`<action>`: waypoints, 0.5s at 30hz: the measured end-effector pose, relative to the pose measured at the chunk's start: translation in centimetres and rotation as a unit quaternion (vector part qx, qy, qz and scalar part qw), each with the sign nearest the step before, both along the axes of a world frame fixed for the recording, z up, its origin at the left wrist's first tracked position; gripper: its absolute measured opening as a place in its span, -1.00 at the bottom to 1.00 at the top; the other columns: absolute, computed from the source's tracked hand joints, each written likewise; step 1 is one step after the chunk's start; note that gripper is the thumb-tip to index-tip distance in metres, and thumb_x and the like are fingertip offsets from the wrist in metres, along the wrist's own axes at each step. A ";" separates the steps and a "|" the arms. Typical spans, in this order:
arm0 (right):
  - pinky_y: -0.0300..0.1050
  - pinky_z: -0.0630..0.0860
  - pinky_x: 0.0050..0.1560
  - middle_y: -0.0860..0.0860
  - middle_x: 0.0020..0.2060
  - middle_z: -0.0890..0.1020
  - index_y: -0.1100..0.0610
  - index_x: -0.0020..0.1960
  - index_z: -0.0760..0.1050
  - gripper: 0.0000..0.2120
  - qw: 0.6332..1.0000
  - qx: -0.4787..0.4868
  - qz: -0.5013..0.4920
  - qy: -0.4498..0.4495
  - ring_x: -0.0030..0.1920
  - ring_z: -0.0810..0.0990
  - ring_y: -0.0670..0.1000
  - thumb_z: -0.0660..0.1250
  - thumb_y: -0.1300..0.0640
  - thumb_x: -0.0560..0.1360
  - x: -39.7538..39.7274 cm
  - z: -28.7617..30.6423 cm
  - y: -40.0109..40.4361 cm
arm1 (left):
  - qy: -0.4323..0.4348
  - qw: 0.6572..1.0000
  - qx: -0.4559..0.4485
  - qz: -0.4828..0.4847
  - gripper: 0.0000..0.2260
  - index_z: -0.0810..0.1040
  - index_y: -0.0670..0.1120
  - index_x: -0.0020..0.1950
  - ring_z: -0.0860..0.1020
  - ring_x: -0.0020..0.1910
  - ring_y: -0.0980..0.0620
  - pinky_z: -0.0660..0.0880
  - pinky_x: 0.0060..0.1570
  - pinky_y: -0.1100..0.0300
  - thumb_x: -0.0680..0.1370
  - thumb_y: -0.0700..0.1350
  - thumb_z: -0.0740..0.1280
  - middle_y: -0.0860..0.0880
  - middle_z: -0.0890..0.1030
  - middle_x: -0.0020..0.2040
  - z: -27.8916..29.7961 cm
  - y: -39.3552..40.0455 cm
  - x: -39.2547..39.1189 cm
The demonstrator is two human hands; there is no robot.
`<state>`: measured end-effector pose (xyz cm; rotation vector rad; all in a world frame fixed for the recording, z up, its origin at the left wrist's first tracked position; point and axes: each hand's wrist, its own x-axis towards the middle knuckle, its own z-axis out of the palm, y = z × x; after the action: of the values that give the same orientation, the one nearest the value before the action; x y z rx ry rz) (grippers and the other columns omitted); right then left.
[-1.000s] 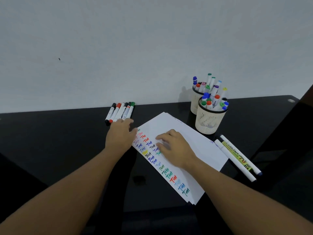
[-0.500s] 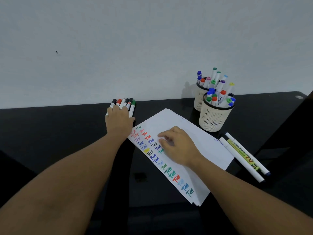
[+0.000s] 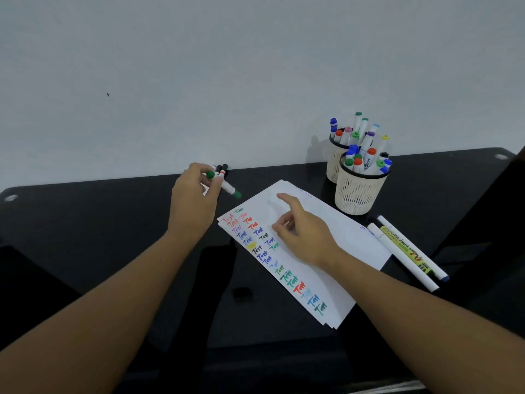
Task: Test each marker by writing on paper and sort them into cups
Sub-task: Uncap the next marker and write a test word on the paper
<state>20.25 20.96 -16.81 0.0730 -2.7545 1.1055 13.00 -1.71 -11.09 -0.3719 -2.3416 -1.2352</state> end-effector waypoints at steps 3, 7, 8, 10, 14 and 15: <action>-0.05 0.58 0.12 -0.17 0.04 0.67 -0.16 0.62 0.05 -0.32 0.999 0.032 0.012 -0.043 -0.02 0.63 -0.09 0.34 -0.13 0.63 -0.2 2.0 -0.2 | 0.021 0.999 -0.004 -0.024 -0.91 0.57 0.02 0.09 0.47 -0.10 0.15 0.48 -0.07 0.17 0.62 -0.03 0.39 0.18 0.53 -0.08 0.9 0.2 1.6; -0.10 0.55 -0.04 -0.11 -0.12 0.66 -0.16 0.53 0.27 -0.44 0.998 0.033 0.049 -0.011 -0.11 0.63 -0.10 0.35 -0.21 0.60 -0.4 4.9 -1.9 | 0.013 0.995 -0.047 -0.091 -0.88 0.62 0.02 0.14 0.49 -0.05 0.26 0.40 -0.08 0.47 0.61 -0.05 0.40 0.05 0.51 0.02 2.2 1.8 3.2; -0.12 0.53 -0.10 -0.08 -0.17 0.66 -0.14 0.44 0.39 -0.55 0.999 0.013 0.052 0.002 -0.16 0.62 -0.12 0.35 -0.20 0.60 -0.4 5.3 -2.2 | 0.012 0.992 -0.058 -0.111 -0.86 0.62 0.01 0.16 0.49 -0.05 0.29 0.39 -0.07 0.48 0.61 -0.07 0.40 0.04 0.52 0.02 2.4 2.3 3.6; -0.14 0.49 -0.18 -0.06 -0.25 0.69 -0.08 0.20 0.54 -0.77 0.998 -0.040 0.048 0.012 -0.26 0.60 -0.14 0.32 -0.16 0.62 -0.4 5.8 -2.7 | 0.019 0.987 -0.081 -0.138 -0.79 0.61 0.02 0.26 0.50 -0.03 0.24 0.44 -0.02 0.40 0.62 -0.07 0.38 0.05 0.53 0.02 2.5 3.0 4.3; 0.07 0.63 0.18 -0.01 -0.15 0.74 0.03 0.12 0.61 -0.86 0.959 -0.277 -0.011 -0.050 -0.09 0.71 -0.02 0.34 0.00 0.64 0.0 5.3 -2.5 | -0.043 0.985 -0.076 -0.147 -0.51 0.29 0.11 0.58 0.46 0.13 0.14 0.47 0.14 0.21 0.65 0.02 0.31 0.12 0.49 0.16 0.5 2.1 4.9; 0.10 0.60 0.27 0.03 -0.11 0.75 0.07 0.15 0.62 -0.85 0.933 -0.350 -0.022 -0.078 -0.05 0.72 0.01 0.36 0.05 0.64 0.2 5.2 -2.3 | -0.070 0.984 -0.082 -0.142 -0.48 0.24 0.13 0.60 0.43 0.19 0.14 0.47 0.18 0.17 0.65 0.04 0.29 0.13 0.47 0.20 -0.6 1.4 4.8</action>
<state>20.50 18.66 -11.63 -0.1756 -2.2874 2.0719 17.84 -0.27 -11.69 -0.7169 -2.5886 -1.2303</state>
